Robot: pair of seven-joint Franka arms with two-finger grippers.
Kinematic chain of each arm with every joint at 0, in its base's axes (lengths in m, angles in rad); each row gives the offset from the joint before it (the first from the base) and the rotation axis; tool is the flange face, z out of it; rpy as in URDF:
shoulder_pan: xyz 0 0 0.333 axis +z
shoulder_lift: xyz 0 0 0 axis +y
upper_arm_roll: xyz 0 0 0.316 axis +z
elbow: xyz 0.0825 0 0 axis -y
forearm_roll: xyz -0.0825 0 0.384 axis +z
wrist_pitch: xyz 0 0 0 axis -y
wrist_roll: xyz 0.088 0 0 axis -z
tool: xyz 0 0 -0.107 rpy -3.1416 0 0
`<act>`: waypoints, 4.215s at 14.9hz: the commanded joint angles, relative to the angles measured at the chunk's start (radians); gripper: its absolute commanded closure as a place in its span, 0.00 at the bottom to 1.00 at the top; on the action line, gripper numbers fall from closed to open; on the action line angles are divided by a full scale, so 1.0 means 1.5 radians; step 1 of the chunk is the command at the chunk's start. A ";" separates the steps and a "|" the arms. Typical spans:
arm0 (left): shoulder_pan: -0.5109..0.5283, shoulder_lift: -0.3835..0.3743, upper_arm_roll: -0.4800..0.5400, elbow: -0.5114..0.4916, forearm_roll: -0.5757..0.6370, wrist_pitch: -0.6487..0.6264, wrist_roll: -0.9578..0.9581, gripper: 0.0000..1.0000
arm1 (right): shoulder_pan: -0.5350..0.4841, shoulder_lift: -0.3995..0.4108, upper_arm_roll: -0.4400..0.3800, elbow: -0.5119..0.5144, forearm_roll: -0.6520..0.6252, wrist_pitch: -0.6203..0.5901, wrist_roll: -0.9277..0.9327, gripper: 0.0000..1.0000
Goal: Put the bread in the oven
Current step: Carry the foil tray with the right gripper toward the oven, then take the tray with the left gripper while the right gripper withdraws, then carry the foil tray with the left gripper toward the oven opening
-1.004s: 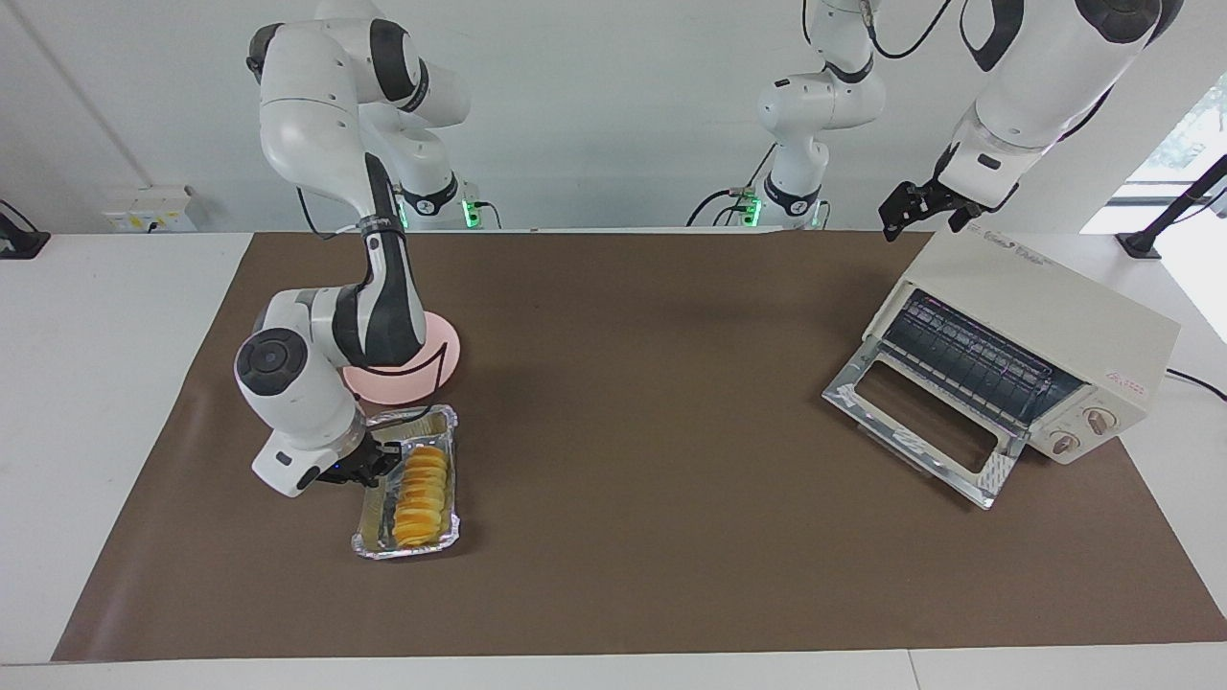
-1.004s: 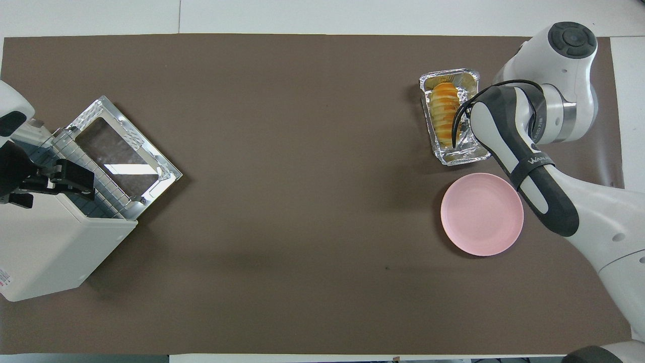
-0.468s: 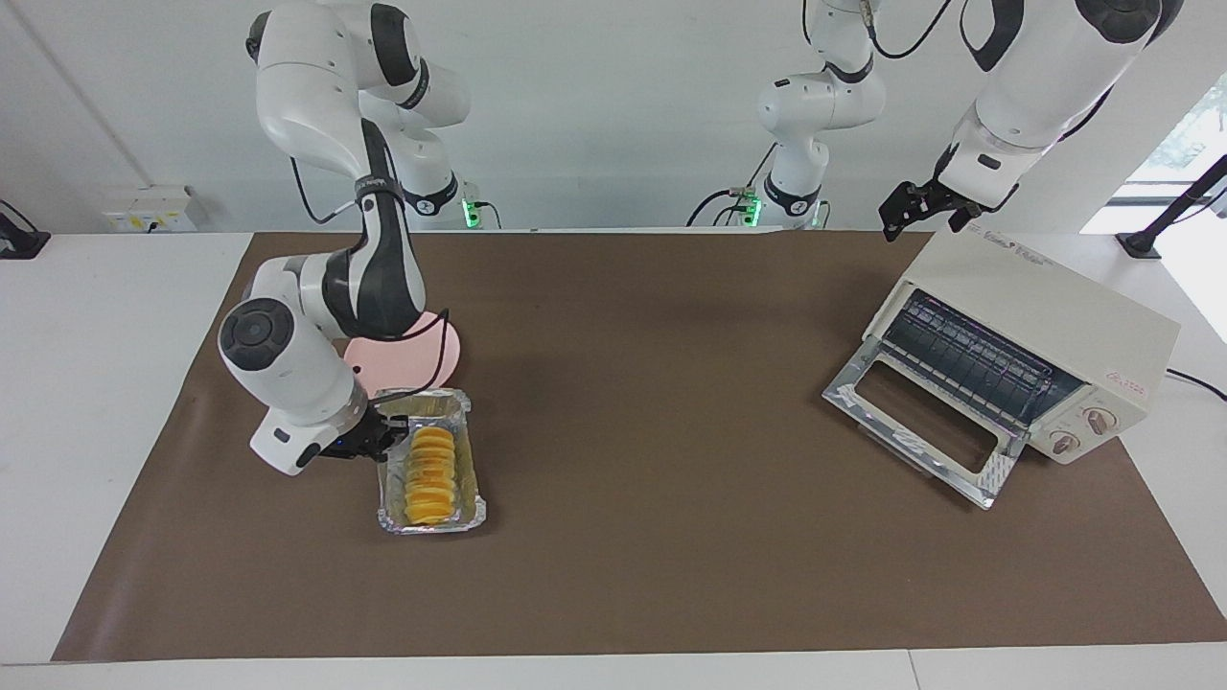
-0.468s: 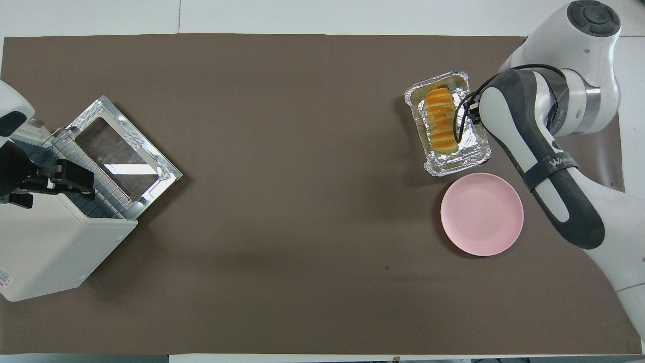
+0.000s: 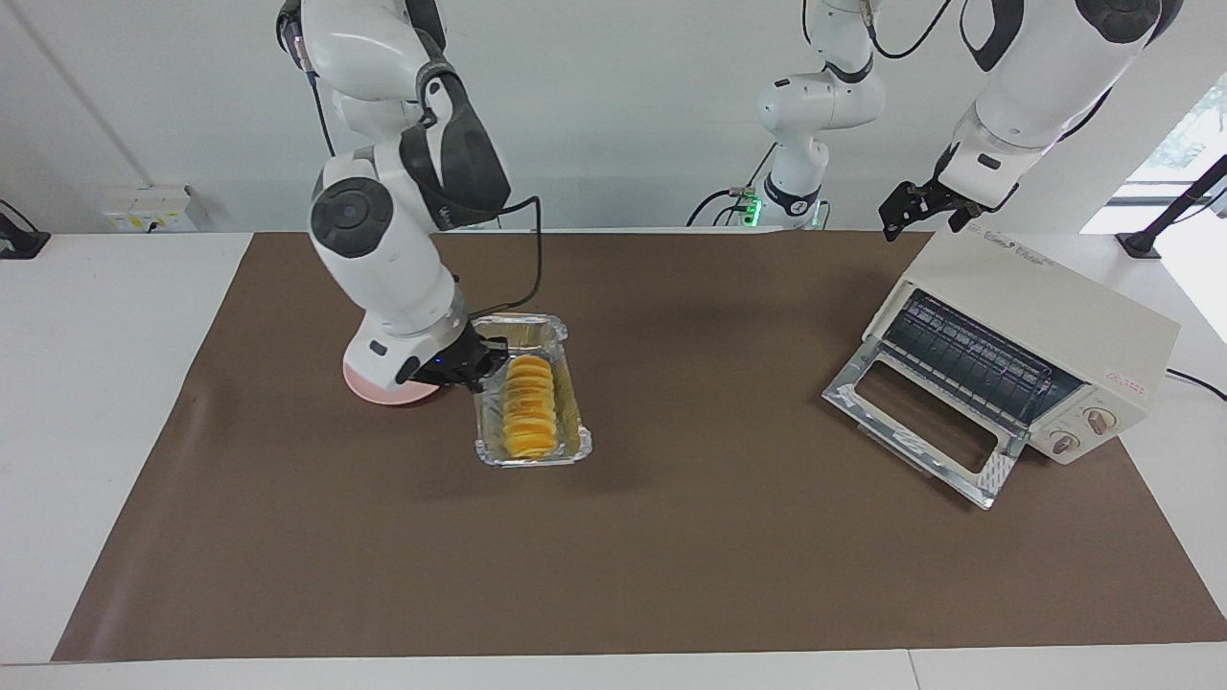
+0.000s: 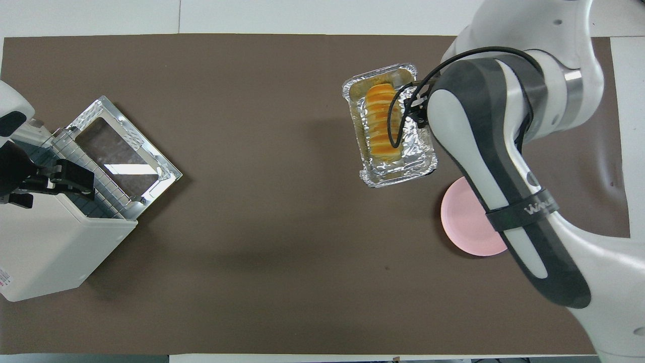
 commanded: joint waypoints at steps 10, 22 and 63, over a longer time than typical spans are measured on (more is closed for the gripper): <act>0.009 -0.014 -0.003 -0.012 -0.009 0.009 0.002 0.00 | 0.159 0.029 -0.002 -0.168 0.049 0.285 0.197 1.00; -0.048 -0.015 -0.019 -0.021 -0.014 0.087 0.001 0.00 | 0.175 0.024 -0.002 -0.215 0.050 0.329 0.266 0.00; -0.390 0.396 -0.010 0.077 0.052 0.416 -0.469 1.00 | -0.276 -0.367 -0.011 -0.283 -0.089 -0.049 -0.242 0.00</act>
